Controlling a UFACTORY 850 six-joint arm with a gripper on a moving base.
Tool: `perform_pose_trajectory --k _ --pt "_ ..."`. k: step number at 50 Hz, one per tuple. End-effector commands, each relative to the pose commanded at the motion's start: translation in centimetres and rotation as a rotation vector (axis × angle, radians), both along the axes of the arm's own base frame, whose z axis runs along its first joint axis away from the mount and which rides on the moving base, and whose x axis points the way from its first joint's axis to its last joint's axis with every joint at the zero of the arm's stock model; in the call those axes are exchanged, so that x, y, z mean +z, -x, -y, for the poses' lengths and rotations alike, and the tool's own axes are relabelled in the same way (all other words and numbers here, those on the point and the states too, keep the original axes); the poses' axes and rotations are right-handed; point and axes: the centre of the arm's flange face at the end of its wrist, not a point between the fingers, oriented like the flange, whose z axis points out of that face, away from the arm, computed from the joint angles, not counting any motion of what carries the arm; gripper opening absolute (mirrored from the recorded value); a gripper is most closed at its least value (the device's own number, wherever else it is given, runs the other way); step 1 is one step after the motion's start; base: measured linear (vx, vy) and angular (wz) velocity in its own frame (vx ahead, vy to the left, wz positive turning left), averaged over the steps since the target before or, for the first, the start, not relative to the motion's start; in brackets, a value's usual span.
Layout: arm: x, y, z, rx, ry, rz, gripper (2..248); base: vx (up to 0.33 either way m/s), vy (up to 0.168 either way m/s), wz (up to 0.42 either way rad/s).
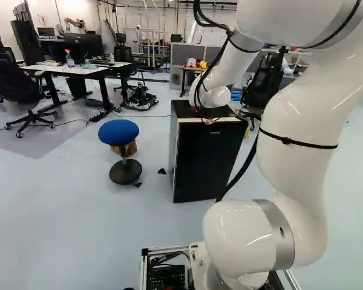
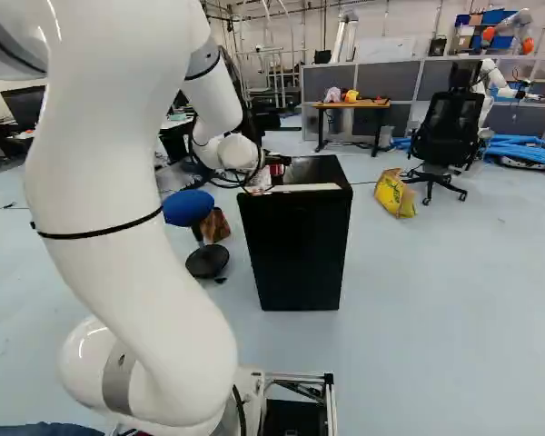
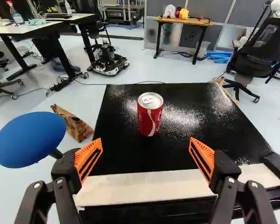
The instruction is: Grab a drink from the fridge
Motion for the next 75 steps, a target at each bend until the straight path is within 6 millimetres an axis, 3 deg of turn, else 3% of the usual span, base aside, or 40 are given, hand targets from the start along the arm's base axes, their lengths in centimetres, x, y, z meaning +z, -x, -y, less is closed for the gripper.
perform_pose_trajectory --k 48,75 --pt "-4.4 -7.4 1.6 -0.014 0.002 0.107 247 0.000 0.000 0.000" --pt "-5.0 -9.3 1.1 -0.006 0.000 0.126 247 0.000 0.000 0.000"
